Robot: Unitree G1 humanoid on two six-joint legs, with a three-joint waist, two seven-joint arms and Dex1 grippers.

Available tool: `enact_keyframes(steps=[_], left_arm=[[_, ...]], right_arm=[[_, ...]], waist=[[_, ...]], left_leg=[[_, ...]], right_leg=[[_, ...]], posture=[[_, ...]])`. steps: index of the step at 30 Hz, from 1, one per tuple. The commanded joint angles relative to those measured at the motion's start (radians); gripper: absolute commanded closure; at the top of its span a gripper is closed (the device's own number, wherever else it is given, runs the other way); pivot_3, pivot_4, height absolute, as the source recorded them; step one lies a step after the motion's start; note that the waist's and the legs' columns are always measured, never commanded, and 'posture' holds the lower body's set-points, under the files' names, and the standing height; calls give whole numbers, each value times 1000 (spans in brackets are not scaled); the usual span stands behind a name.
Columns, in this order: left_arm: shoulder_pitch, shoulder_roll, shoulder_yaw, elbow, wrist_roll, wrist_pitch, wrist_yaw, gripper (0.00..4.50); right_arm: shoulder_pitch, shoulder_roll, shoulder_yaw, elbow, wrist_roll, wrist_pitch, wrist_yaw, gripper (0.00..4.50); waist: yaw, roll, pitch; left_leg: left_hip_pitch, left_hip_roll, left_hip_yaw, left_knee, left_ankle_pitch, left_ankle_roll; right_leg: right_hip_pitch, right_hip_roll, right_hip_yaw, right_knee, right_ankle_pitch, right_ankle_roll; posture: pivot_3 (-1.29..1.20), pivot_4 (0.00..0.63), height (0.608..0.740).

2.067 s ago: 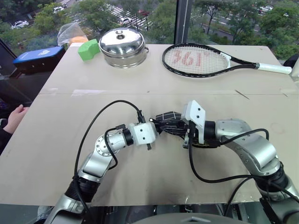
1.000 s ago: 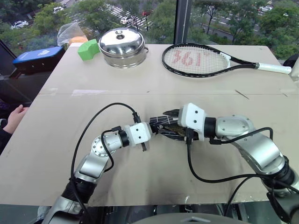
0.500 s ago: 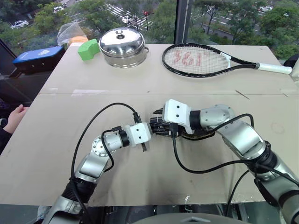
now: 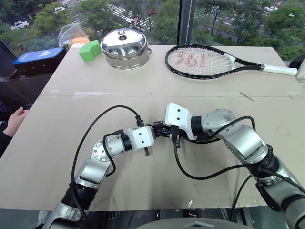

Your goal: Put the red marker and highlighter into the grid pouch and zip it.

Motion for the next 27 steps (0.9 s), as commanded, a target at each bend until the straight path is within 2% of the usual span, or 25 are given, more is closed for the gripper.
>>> enact_keyframes(steps=[1,11,16,20,27], left_arm=[[-13,4,5,-61,0,10,-1,4500],[-20,3,3,-89,1,44,-2,4500],[-18,3,0,-91,3,44,-1,4500],[-17,3,1,-94,3,45,0,4500],[-12,3,2,-92,6,38,-2,4500]], right_arm=[[-15,7,-32,-44,28,-12,9,4401],[-12,14,-41,-36,41,-21,3,4401],[-10,27,-78,-26,115,3,43,4401],[-5,18,-69,-27,104,-7,36,2899],[-5,17,-63,-29,102,-13,22,2899]], waist=[[0,0,0],[0,0,0],[0,0,0],[-1,0,0],[0,0,0]], left_leg=[[0,0,0,0,0,0],[0,0,0,0,0,0],[0,0,0,0,0,-1],[0,0,0,0,0,0],[0,0,0,0,0,0]], right_leg=[[0,0,0,0,0,0],[0,0,0,0,0,0],[0,0,0,0,0,0],[0,0,0,0,0,0],[0,0,0,0,0,0]], posture=[[0,150,740],[0,150,740],[0,150,740],[0,150,740],[0,150,740]])
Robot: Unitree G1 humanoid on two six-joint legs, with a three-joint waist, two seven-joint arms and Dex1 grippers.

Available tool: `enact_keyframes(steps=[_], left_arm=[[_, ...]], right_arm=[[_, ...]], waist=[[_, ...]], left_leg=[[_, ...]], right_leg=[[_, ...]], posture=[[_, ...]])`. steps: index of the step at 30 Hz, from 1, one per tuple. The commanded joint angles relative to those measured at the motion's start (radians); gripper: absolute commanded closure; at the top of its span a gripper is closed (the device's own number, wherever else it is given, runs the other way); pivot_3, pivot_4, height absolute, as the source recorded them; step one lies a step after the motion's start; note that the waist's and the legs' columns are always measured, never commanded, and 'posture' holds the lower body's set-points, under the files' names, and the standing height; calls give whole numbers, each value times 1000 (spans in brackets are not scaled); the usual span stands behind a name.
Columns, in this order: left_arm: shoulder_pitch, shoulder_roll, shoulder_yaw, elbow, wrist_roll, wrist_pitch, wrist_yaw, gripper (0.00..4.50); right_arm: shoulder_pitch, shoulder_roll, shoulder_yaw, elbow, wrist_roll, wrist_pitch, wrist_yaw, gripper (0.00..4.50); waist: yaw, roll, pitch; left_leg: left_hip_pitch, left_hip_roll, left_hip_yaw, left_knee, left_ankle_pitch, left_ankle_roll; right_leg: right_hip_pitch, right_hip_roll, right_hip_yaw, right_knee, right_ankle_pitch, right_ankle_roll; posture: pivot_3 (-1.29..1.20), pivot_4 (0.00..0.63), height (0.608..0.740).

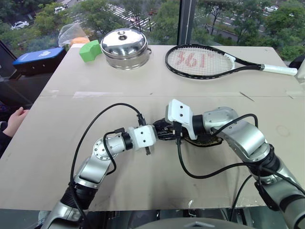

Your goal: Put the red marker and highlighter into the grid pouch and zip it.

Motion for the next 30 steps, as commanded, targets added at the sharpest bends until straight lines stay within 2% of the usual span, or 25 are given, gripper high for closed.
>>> enact_keyframes(steps=[1,7,9,11,12,18,23,30], left_arm=[[-2,0,6,-39,-7,-13,1,4500],[3,1,3,-37,-4,-25,0,4500],[7,1,4,-31,-2,-35,1,4500],[12,2,5,-25,-1,-44,1,4500],[15,3,7,-22,-1,-50,1,4500],[36,4,21,-9,-6,-61,12,4500],[51,1,53,4,-31,-47,31,4500],[63,1,65,41,-39,-73,44,4500]], right_arm=[[-5,2,-9,-33,6,-17,-5,2899],[-10,10,-2,-19,2,0,-20,2899],[-11,11,2,-16,2,7,-25,3419],[-10,11,3,-17,4,10,-27,4216],[-9,10,3,-18,5,11,-27,4437],[25,-14,-48,-74,46,36,-32,4437],[157,-47,-236,-188,154,122,-98,4437],[349,-92,-471,-240,200,163,-229,4437]], waist=[[0,0,0],[0,0,0],[0,0,0],[0,0,0],[0,0,0],[1,0,0],[1,0,0],[2,0,0]], left_leg=[[0,0,0,0,0,0],[0,0,0,0,0,0],[0,0,0,0,0,0],[0,0,0,0,0,0],[0,0,0,0,0,0],[0,0,0,0,0,0],[-1,0,-1,0,0,0],[-1,0,-2,0,-1,1]], right_leg=[[0,0,0,0,0,0],[0,0,0,0,0,0],[0,0,0,0,0,0],[0,0,0,0,0,0],[0,0,0,0,0,0],[0,0,0,0,0,0],[0,-2,-1,-1,0,0],[0,-2,-2,-1,0,0]], posture=[[0,150,740],[0,150,740],[0,150,740],[0,150,740],[0,150,740],[0,150,740],[0,150,740],[0,150,740]])
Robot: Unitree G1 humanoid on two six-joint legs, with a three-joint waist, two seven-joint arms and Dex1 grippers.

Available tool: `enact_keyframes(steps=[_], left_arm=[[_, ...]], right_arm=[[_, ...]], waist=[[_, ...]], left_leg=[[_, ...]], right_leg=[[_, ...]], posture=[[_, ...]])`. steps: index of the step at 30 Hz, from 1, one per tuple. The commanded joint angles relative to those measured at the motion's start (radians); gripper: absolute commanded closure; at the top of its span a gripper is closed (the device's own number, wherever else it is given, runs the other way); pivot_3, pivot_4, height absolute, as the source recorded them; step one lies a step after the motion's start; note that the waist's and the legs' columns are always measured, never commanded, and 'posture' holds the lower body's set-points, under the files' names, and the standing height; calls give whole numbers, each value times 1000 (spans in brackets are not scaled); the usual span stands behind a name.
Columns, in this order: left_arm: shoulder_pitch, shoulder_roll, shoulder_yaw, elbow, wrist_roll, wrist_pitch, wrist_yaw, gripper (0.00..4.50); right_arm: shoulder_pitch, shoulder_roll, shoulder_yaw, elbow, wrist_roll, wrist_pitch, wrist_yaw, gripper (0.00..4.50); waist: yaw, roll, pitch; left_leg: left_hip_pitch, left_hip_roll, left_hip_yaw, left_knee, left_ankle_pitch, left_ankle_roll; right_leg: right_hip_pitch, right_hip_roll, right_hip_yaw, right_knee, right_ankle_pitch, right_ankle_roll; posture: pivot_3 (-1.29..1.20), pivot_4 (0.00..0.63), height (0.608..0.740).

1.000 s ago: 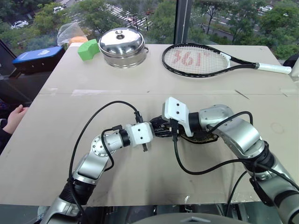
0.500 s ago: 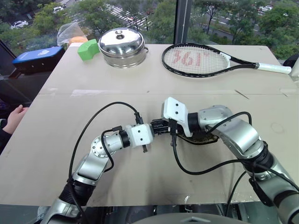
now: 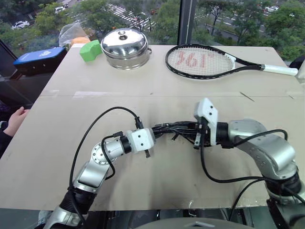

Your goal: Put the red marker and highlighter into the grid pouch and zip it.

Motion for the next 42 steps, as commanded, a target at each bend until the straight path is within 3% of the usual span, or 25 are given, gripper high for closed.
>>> enact_keyframes(steps=[1,8,17,20,23,26,30,34,37,42], left_arm=[[11,12,53,38,-15,-22,21,4500],[-2,22,76,124,-20,-56,26,4500],[-63,24,68,227,48,-98,76,4500],[-85,36,50,251,33,-121,38,4500],[-83,50,63,226,-43,-137,-18,3484],[-25,87,135,119,-265,36,-120,2016],[109,205,237,-13,-521,332,-252,212],[293,297,402,-144,-694,502,-304,90],[435,329,510,-210,-721,558,-326,90],[505,303,550,-240,-708,565,-314,90]], right_arm=[[72,-22,-187,-41,19,15,-95,4437],[221,-33,-477,-22,54,-2,-205,4437],[278,-88,-432,11,-23,-131,-243,4437],[314,-117,-376,28,-15,-224,-138,4437],[359,-142,-360,34,-38,-312,-104,3460],[476,-167,-424,15,-14,-400,-19,1982],[653,-200,-570,4,33,-492,114,112],[842,-200,-744,9,50,-638,258,40],[955,-194,-853,38,64,-717,354,40],[994,-198,-866,88,40,-784,384,40]], waist=[[-1,0,0],[6,0,0],[2,0,0],[1,0,0],[0,0,0],[0,0,0],[-1,0,0],[0,2,1],[2,3,2],[2,4,2]], left_leg=[[0,0,0,0,0,0],[0,0,0,0,0,0],[0,0,1,0,0,0],[0,0,1,0,0,0],[0,0,2,0,0,0],[0,1,2,-1,0,0],[1,1,2,-1,0,0],[2,2,2,-1,-1,0],[3,2,2,-1,-1,-1],[3,2,2,-1,-3,-4]], right_leg=[[0,0,0,0,0,0],[0,1,0,0,0,0],[0,2,2,0,0,0],[0,2,2,0,0,0],[0,2,2,-1,0,0],[0,2,3,-1,0,1],[0,2,3,-2,-1,1],[2,-1,7,-4,-4,4],[2,-3,8,-5,-6,2],[1,-4,9,-6,-6,2]], posture=[[0,150,740],[0,150,740],[0,150,740],[0,150,740],[0,150,740],[0,150,740],[0,150,740],[0,150,740],[0,150,740],[0,150,740]])
